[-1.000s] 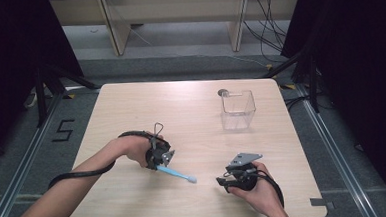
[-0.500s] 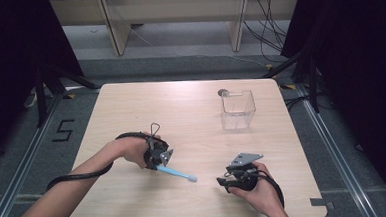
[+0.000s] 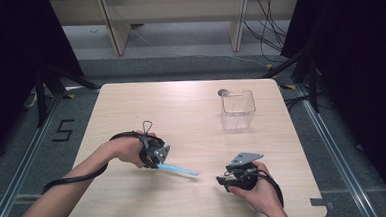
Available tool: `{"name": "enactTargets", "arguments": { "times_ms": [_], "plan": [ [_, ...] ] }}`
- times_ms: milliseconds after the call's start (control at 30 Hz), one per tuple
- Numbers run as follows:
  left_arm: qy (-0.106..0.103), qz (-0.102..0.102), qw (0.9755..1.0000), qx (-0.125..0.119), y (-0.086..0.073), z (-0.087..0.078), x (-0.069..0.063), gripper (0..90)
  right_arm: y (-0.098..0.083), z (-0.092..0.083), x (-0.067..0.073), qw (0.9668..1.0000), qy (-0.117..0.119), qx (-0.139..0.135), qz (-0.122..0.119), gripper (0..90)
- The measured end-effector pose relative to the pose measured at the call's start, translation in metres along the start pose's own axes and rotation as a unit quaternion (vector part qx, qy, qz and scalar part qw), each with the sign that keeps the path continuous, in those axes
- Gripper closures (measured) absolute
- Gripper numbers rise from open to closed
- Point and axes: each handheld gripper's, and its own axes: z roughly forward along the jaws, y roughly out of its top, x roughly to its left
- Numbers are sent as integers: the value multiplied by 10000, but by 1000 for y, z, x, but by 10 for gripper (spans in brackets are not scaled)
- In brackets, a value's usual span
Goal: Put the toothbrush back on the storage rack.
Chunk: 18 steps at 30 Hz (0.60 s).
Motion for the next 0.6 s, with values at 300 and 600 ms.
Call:
{"name": "enactTargets", "arguments": {
  "times_ms": [300,600],
  "plan": [
    [279,-213,9984,-444,-6,-11,-2,785,0,-2,-1,9998,-40,-189,56,446],
    [543,-325,9949,-785,-12,-22,-4,785,3,-3,-1,9996,-43,-265,87,446]
  ]
}}
